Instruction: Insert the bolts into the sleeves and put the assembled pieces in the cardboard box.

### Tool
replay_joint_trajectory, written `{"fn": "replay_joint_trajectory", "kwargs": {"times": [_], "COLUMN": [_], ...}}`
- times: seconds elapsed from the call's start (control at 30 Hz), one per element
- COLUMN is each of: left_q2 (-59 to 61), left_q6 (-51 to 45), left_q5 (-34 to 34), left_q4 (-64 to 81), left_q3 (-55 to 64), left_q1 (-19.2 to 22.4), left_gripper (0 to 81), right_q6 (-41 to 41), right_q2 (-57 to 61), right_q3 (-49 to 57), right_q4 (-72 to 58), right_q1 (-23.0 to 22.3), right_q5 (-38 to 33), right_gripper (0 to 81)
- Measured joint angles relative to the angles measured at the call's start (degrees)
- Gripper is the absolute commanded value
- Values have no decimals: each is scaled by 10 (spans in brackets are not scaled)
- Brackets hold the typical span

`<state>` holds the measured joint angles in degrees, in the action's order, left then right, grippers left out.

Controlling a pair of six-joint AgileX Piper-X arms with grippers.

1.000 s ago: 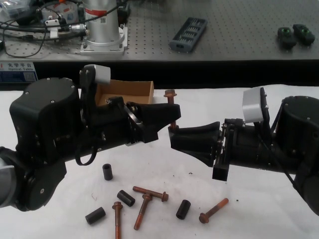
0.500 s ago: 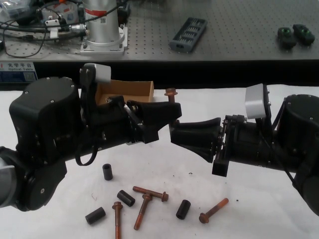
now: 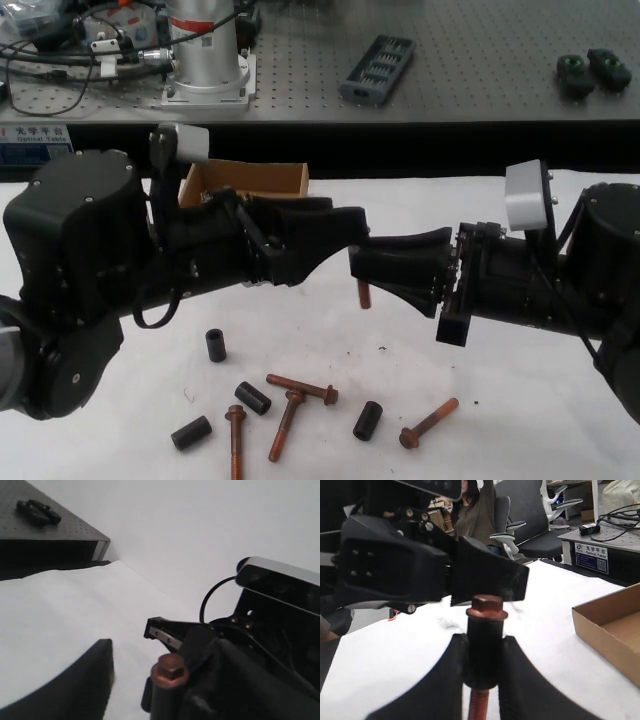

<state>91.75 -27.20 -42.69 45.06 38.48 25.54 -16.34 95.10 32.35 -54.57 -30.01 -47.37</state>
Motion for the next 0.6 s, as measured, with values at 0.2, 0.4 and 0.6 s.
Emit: {"fn": "replay_joint_trajectory", "kwargs": {"times": [0.2, 0.4, 0.6], "left_q2": [-34, -111, -260], "left_q6": [8, 53, 272], "left_q5": [-12, -4, 183], "left_q4": [5, -106, -412], "left_q3": [0, -1, -3], "left_q1": [0, -7, -50], "left_gripper": [434, 386, 386], "right_q6": [0, -15, 114], "right_q2": [0, 0, 20], "right_q3": [0, 64, 236], "right_q4": [0, 126, 404], "right_q1": [0, 2, 3], "right_q5": [0, 29, 84], "right_gripper": [54, 54, 54]}}
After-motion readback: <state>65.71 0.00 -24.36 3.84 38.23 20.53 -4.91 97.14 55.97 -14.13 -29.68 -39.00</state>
